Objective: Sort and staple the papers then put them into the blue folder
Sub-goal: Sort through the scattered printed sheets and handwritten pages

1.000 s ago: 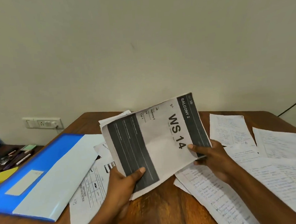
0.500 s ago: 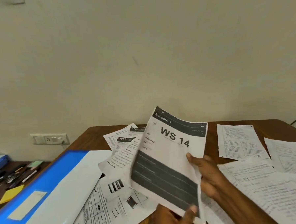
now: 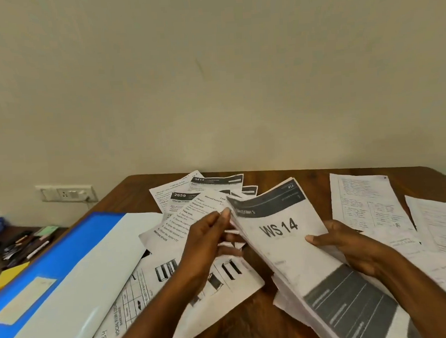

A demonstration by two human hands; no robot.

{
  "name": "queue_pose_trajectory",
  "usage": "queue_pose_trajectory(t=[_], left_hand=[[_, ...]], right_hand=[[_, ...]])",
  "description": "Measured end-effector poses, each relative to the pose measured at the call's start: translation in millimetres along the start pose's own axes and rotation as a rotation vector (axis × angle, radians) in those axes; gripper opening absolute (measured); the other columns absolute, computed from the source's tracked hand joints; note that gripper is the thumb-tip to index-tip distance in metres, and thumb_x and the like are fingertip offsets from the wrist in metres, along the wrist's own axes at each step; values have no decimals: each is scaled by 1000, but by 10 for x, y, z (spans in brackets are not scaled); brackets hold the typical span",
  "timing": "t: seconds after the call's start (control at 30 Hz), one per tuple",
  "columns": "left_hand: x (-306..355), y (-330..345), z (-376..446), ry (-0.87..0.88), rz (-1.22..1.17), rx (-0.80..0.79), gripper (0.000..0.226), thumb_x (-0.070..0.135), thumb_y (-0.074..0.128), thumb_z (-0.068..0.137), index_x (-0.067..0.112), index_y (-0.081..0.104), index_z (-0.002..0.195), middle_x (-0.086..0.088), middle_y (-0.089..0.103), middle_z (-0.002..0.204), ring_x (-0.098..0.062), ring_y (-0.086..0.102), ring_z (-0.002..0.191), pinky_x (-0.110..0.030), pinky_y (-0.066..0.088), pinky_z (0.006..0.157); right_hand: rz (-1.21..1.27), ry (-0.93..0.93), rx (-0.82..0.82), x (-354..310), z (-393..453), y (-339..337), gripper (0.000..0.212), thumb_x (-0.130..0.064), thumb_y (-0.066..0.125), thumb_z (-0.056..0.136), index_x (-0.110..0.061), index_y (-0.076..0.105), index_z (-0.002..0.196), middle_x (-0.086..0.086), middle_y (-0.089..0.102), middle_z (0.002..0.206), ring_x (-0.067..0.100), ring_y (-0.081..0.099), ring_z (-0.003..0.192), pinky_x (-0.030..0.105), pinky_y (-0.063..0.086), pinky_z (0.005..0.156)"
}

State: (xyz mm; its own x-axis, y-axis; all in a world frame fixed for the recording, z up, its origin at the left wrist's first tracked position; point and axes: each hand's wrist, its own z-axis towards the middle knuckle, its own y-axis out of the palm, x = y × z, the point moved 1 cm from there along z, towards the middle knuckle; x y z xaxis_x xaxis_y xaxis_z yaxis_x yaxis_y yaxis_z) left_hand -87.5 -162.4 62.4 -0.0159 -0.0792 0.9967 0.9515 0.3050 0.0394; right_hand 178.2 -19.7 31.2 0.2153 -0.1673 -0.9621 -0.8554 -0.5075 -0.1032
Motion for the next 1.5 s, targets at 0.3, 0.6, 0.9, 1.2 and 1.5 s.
queue_pose_trajectory(t=[0.3,0.6,0.9,1.2,1.5], left_hand=[[-306,32,114,81,-205,-45,67,40,87,75,10,61,129,-8,78,121,-33,76,107,-46,66,75],[-442,144,124,46,-8,-7,77,36,100,57,36,59,122,-2,72,107,-28,73,63,-46,64,66],[-517,151,184,55,61,-10,88,39,99,56,30,57,132,-7,68,100,-21,72,62,-40,62,59],[-634,163,220,7,64,-59,66,19,91,79,29,57,135,-8,71,90,-31,73,62,-44,64,58],[-614,171,232,-23,24,-64,72,16,88,81,26,51,142,-11,67,90,-28,70,57,-41,61,55]], right_hand=[[-277,-62,220,73,162,113,23,-28,75,94,-22,64,114,6,71,121,30,68,104,51,56,99],[-844,-535,460,-13,-116,352,78,-80,44,85,-29,53,142,23,70,125,50,70,106,47,49,94],[-989,-554,458,177,31,261,64,-63,61,92,-23,59,141,20,68,132,46,67,115,44,45,99],[-977,-844,367,205,81,519,71,-61,74,82,-32,50,142,-6,59,138,14,58,121,45,52,100],[-240,-395,94,69,39,1060,35,-43,69,95,-23,63,123,-1,79,80,10,75,72,31,59,72]])
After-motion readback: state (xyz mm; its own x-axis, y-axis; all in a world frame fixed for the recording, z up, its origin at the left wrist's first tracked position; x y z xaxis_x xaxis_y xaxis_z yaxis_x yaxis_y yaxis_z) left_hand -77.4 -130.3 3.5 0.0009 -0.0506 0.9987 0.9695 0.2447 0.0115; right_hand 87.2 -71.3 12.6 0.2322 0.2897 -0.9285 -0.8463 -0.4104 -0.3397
